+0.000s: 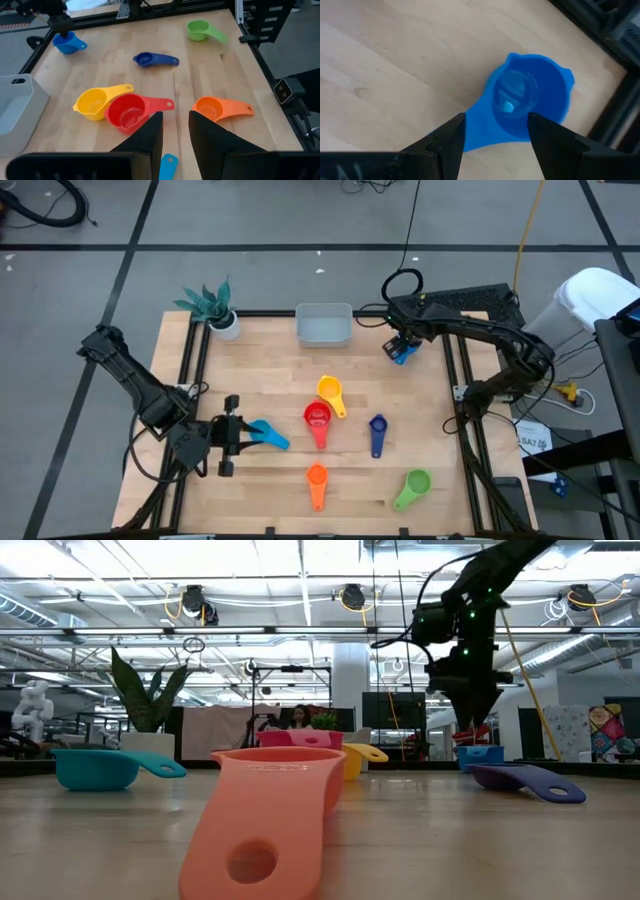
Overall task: Nest measuring cups in basket
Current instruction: Stack the blue measuring cup on top of the red measuring cup
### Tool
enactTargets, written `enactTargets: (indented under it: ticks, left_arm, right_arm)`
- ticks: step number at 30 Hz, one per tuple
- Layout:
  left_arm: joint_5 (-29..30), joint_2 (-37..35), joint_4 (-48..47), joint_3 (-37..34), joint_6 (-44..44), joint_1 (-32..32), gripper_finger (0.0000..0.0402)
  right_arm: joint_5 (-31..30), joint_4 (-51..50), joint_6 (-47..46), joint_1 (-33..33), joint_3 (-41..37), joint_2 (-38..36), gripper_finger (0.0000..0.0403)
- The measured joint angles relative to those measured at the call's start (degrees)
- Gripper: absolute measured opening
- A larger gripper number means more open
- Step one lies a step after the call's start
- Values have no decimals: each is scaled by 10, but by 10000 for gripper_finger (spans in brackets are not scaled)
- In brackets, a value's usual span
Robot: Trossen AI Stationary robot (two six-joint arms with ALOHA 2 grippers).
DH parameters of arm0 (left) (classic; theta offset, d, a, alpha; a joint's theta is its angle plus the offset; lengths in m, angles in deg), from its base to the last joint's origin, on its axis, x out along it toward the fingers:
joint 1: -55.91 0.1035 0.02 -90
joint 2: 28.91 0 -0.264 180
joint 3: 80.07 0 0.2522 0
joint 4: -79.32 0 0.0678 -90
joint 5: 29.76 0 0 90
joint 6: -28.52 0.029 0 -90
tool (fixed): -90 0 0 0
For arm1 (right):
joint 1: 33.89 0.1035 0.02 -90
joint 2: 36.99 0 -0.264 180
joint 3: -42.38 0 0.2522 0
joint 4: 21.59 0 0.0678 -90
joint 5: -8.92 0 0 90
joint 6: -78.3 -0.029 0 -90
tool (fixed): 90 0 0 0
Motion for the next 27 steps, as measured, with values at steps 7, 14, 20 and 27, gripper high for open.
enactTargets:
  ticks: [7, 14, 20, 27]
  left_arm:
    - [0, 0, -1, 0, 2, 0, 97]
    - [0, 0, -1, 0, -1, -8, 97]
    - [1, 0, 0, 0, -2, -19, 97]
    - [3, 0, 4, 0, -3, -24, 97]
  right_arm:
    - [5, 36, -6, -4, 0, 18, 206]
    - [4, 46, -10, -17, 0, 19, 206]
    - [10, 65, -16, -21, 0, 28, 206]
    - [18, 74, -25, -22, -3, 29, 206]
